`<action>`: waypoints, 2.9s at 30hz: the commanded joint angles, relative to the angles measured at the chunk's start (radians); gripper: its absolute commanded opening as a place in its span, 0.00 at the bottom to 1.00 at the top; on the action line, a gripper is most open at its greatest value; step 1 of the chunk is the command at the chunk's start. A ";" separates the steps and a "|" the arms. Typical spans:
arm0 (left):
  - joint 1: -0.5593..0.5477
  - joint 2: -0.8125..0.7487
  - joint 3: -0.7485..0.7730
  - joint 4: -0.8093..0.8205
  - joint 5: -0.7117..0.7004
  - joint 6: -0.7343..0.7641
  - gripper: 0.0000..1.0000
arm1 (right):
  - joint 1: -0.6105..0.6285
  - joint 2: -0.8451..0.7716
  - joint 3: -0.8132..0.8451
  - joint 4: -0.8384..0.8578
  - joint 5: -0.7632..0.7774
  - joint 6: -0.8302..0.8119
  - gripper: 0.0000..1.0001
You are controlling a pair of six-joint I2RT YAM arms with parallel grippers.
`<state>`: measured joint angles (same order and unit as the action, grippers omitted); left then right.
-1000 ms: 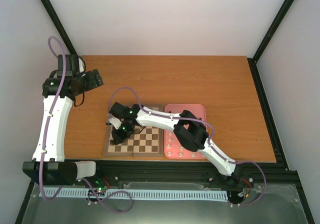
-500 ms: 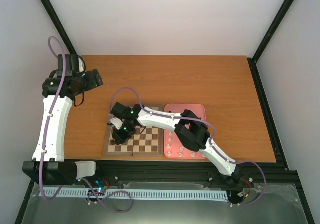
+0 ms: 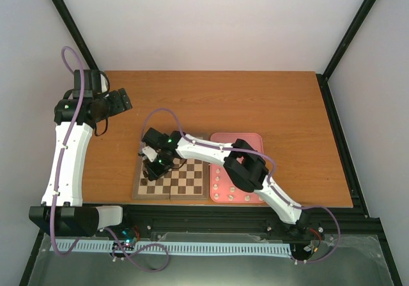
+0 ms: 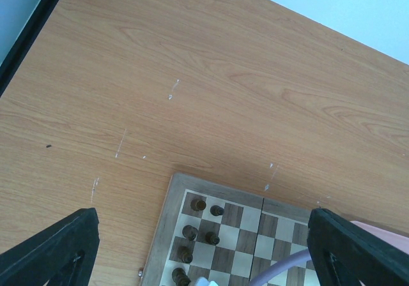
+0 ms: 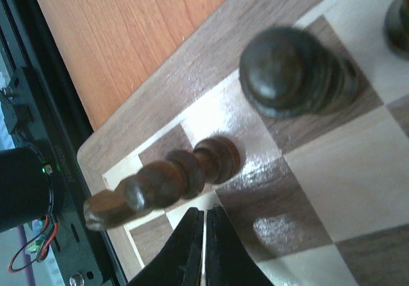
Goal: Set up the chess pieces on the board
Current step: Adjust the chess piece on the chessboard, then pick up the chess piece from the storage box.
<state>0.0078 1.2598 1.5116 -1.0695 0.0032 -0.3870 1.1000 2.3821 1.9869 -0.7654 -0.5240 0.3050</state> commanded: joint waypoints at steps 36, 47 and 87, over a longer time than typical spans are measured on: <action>-0.006 0.010 0.008 0.019 -0.006 0.020 1.00 | -0.005 0.082 0.089 -0.017 0.015 0.005 0.03; -0.006 0.013 0.010 0.019 -0.006 0.021 1.00 | -0.005 0.085 0.097 -0.029 0.020 0.000 0.03; -0.005 0.054 0.046 0.004 -0.079 0.037 1.00 | -0.362 -0.457 -0.327 -0.233 0.525 -0.063 0.68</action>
<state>0.0078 1.3014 1.5139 -1.0698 -0.0620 -0.3687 0.7773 1.8690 1.6867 -0.9024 -0.1207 0.2642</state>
